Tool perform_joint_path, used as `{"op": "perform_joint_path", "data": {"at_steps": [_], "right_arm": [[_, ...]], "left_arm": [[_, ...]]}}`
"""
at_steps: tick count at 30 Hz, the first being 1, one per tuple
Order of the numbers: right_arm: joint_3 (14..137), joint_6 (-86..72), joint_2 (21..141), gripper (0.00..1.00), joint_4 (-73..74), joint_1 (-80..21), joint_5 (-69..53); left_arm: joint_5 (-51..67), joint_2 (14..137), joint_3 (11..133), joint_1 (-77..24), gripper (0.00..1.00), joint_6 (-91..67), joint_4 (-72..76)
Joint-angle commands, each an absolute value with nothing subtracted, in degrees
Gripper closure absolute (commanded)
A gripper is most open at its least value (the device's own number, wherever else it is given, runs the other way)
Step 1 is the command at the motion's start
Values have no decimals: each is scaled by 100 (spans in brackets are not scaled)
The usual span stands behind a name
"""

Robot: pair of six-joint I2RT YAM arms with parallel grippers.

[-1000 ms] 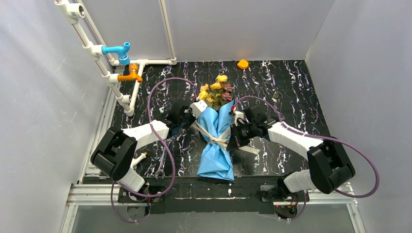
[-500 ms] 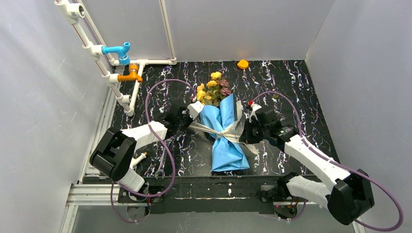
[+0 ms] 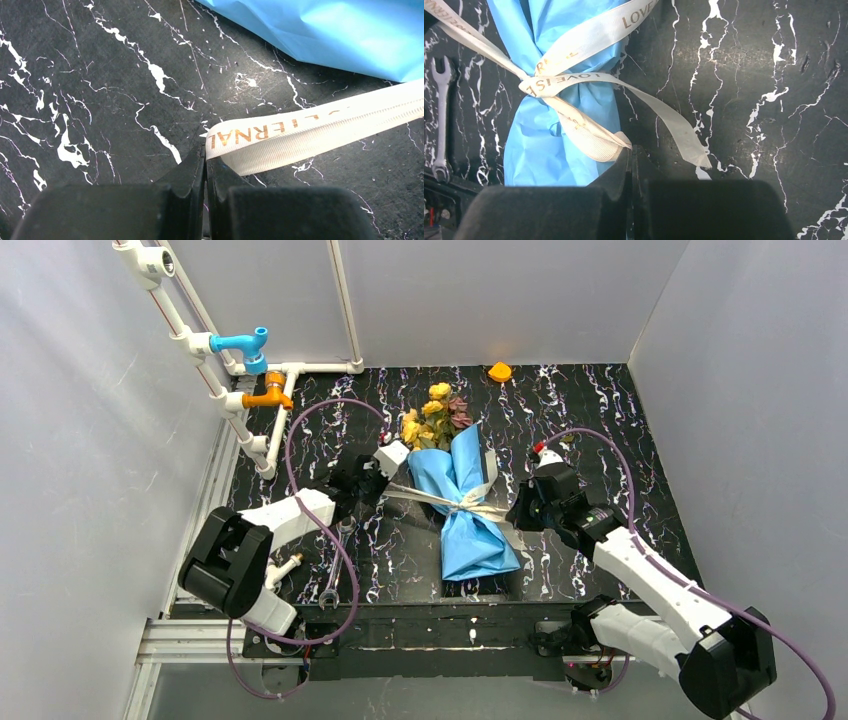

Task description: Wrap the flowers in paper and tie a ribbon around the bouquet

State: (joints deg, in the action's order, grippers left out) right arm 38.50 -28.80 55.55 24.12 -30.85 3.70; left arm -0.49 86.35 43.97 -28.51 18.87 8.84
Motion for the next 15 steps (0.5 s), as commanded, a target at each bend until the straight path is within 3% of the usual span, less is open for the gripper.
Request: {"op": "perform_joint_path", "data": {"at_steps": [1, 8, 13, 14, 15], "right_arm": [[3757, -2959, 5256, 99, 2866, -2912, 1547], [3500, -3132, 5025, 99, 2701, -2720, 1721], [3284, -2943, 5346, 99, 1945, -2653, 905], [3328, -2921, 5469, 95, 1869, -2647, 822], [3398, -2896, 5591, 84, 1827, -2650, 673]], "left_arm": [[-824, 8333, 4227, -2372, 100, 2014, 605], [-658, 8303, 4275, -2044, 100, 1967, 564], [-483, 8255, 4438, -2056, 100, 1879, 279], [-409, 8225, 4513, -2049, 100, 1848, 163], [-346, 8180, 4588, -2058, 98, 1779, 50]]}}
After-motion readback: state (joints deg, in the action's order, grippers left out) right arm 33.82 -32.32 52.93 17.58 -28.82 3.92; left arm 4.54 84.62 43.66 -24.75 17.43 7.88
